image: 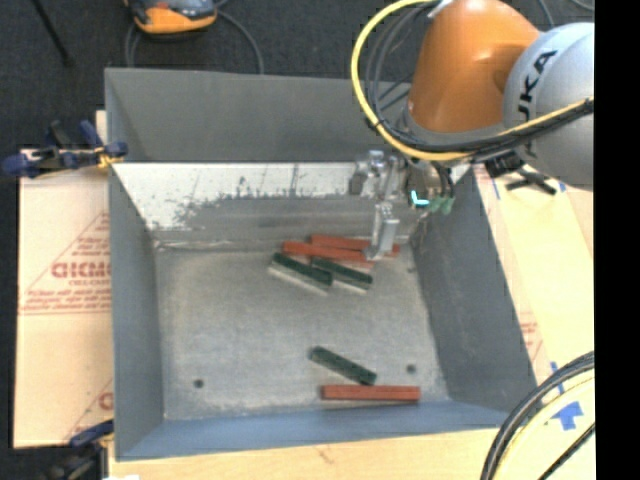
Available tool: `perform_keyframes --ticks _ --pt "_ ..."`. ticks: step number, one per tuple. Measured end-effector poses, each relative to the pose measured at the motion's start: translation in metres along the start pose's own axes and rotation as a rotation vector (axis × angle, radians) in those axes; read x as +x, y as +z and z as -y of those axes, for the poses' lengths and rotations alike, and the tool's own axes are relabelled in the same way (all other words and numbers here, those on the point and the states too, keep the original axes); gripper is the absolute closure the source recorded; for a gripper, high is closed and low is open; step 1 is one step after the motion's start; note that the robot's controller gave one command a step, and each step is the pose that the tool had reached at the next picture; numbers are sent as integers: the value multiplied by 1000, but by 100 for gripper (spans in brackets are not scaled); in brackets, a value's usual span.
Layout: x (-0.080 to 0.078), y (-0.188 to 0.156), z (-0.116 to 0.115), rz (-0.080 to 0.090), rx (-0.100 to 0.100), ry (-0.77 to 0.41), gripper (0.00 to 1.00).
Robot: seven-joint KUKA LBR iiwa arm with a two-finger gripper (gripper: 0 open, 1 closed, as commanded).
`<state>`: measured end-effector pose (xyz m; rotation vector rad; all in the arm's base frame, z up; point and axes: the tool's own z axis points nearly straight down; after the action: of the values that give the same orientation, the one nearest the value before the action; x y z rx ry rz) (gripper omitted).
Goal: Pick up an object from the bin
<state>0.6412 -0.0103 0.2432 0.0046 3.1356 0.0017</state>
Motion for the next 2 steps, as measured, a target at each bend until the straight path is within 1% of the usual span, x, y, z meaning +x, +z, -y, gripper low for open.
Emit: perform_keyframes --ticks 1,2 --pt "0 0 0 0 0 0 0" --pt "15 41 -2 4 0 61 0"
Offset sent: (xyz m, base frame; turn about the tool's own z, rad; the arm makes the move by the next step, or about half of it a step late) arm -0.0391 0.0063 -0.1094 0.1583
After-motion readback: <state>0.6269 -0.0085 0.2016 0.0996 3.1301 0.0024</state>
